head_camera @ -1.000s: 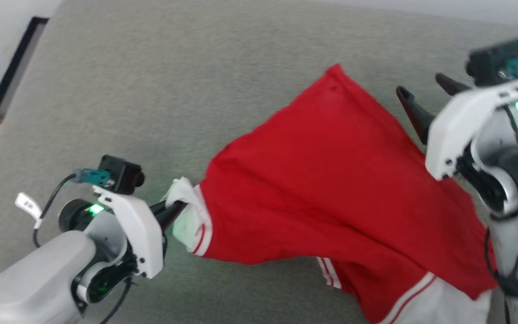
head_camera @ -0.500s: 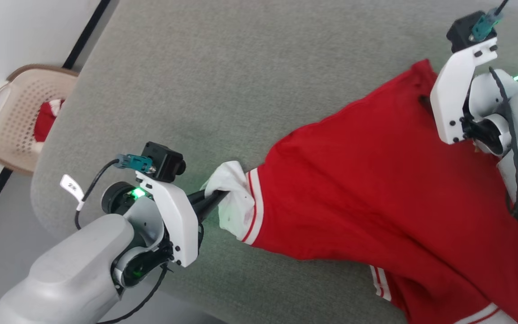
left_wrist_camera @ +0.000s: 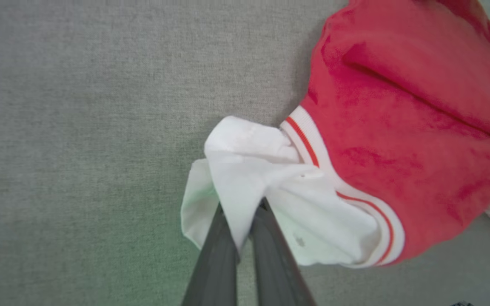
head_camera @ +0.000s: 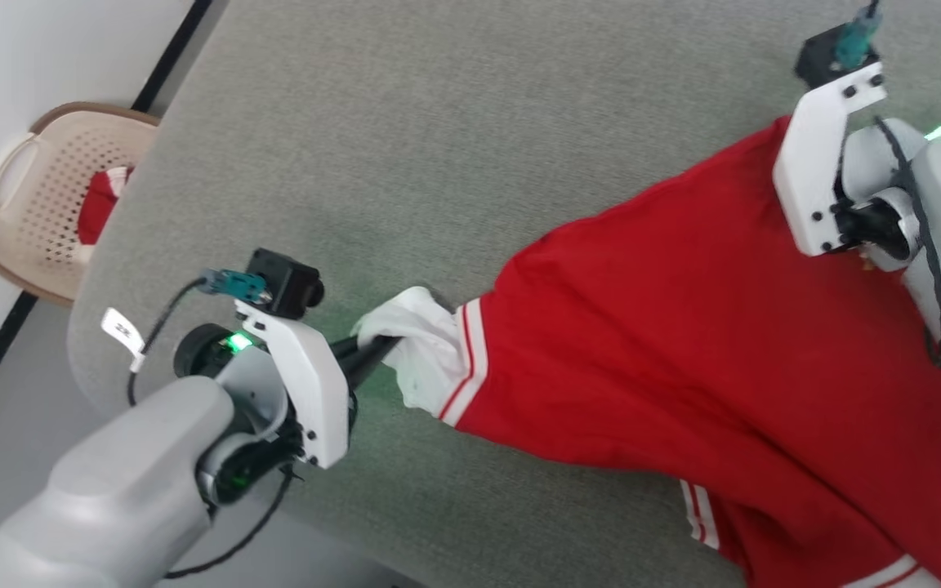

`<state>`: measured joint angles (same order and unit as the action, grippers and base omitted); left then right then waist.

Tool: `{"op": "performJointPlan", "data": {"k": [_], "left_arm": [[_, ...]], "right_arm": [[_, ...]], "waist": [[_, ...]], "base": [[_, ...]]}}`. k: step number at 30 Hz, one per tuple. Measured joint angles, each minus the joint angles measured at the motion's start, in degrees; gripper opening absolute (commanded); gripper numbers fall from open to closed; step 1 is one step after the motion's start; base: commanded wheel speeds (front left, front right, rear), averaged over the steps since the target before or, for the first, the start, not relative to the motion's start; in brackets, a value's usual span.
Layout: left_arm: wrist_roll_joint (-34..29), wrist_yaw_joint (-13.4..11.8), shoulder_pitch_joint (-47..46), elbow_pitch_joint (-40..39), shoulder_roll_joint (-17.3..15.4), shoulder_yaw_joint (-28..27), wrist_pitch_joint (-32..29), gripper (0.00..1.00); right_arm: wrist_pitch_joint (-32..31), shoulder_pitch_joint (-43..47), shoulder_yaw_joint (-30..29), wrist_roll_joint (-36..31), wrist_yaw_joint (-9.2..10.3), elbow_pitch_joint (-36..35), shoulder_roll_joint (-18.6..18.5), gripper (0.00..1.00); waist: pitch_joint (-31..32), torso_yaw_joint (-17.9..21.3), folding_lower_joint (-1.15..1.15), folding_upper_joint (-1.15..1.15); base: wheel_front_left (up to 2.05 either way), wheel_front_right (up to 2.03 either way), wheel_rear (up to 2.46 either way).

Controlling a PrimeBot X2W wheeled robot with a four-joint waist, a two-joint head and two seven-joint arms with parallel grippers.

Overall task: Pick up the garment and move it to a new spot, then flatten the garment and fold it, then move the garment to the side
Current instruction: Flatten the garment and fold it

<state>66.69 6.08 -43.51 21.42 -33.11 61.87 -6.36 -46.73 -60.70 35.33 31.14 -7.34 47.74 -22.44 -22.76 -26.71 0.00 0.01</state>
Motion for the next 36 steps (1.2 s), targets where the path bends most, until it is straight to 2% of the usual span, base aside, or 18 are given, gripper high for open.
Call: {"op": "performJointPlan", "data": {"k": [5, 11, 15, 18, 21, 28, 31, 36], "left_arm": [[0.63, 0.44, -1.85, 0.44, -2.42, -0.6, -1.59, 0.0], [1.26, 0.46, -6.28, -0.25, -7.13, -2.08, -6.0, 0.0], [1.23, -0.32, -11.06, -0.87, -9.87, -3.11, -10.17, 0.0], [1.15, -1.02, -16.75, -0.14, -11.44, -4.57, -13.89, 0.0], [0.47, -1.48, -20.64, 1.12, -12.12, -5.2, -16.18, 0.0], [-0.3, -2.0, -27.14, 4.22, -11.36, -5.84, -19.74, 0.0], [-1.82, -2.03, -30.57, 7.39, -9.21, -6.03, -19.83, 0.0], [-4.6, -1.57, -36.87, 14.86, -5.0, -6.71, -15.66, 0.0]], "right_arm": [[1.42, -0.94, 3.13, 4.67, -0.18, -1.46, -0.41, 0.0], [5.0, -2.96, 5.1, 9.22, -0.16, -7.11, -3.98, 0.0], [7.78, -3.47, 4.46, 10.89, -0.16, -10.44, -6.66, 0.0], [9.93, -3.59, 1.89, 11.5, -0.16, -13.74, -8.69, 0.0], [10.13, -3.6, 0.15, 11.06, -0.16, -16.31, -9.56, 0.0], [9.26, -3.63, -5.46, 9.59, -0.16, -19.62, -9.49, 0.0], [9.2, -4.07, -8.49, 8.01, -0.16, -19.33, -7.99, 0.0], [12.22, -7.66, -12.61, 2.76, -0.16, -14.95, -3.71, 0.0]], "waist": [[0.94, 2.42, 0.0, 0.0], [2.77, 6.39, 0.0, 0.0], [4.25, 9.11, 0.0, 0.0], [5.84, 11.68, 0.0, 0.0], [7.1, 13.55, 0.0, 0.0], [9.83, 16.88, 0.0, 0.0], [10.72, 18.4, 0.0, 0.0], [10.8, 20.36, 0.0, 0.0]], "base": [[0.0, 0.0, 0.0], [0.0, 0.0, 0.0], [0.0, 0.0, 0.0], [0.0, 0.0, 0.0], [0.0, 0.0, 0.0], [0.0, 0.0, 0.0], [0.0, 0.0, 0.0], [0.0, 0.0, 0.0]]}}
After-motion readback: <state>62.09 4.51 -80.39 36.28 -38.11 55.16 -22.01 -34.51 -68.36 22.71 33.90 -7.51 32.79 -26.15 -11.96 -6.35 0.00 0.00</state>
